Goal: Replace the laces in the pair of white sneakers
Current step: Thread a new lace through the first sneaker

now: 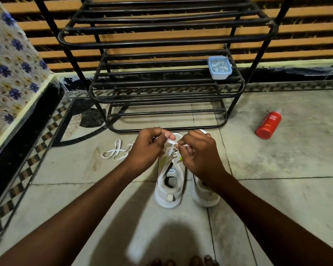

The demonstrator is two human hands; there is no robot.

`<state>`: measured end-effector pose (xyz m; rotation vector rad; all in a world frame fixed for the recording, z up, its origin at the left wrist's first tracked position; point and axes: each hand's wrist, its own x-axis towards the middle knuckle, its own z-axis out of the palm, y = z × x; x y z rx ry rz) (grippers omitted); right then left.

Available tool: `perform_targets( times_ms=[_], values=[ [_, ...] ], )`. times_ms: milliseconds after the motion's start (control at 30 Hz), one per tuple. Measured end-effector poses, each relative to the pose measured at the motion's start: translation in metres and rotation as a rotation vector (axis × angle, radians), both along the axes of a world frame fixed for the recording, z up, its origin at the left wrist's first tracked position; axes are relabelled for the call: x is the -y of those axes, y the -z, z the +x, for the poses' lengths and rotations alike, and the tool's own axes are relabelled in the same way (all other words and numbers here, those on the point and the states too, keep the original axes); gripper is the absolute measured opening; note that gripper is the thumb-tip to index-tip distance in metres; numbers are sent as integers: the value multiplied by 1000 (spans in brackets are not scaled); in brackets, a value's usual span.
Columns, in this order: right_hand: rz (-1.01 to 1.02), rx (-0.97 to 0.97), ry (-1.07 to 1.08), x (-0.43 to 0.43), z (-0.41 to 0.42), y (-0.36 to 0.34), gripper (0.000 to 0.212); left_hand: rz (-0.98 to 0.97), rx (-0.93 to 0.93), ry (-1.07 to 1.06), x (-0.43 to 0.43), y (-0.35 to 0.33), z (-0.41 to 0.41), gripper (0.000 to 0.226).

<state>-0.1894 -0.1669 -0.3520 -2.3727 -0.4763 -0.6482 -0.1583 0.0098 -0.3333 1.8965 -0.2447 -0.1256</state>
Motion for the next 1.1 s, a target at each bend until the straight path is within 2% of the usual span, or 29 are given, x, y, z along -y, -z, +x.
perform_targets(
  times_ms=[133, 233, 433, 633, 800, 967, 1100],
  values=[
    [88, 18, 9, 3, 0, -1, 16, 235, 154, -43, -4, -2, 0, 5],
    [92, -12, 22, 1, -2, 2, 16, 352, 187, -129, -6, 1, -4, 11],
    [288, -260, 228, 8, -21, 17, 11, 412, 34, -381, -17, 12, -5, 18],
    [184, -421, 434, 23, -26, 16, 27, 568, -4, -487, -29, 41, -4, 17],
    [222, -554, 561, 36, -29, 21, 16, 430, -165, -544, -54, 62, 0, 20],
    [211, -614, 600, 36, -34, 31, 16, 637, -153, -628, -58, 84, -6, 23],
    [178, -613, 634, 35, -37, 36, 11, 677, -191, -656, -55, 93, -7, 19]
  ],
)
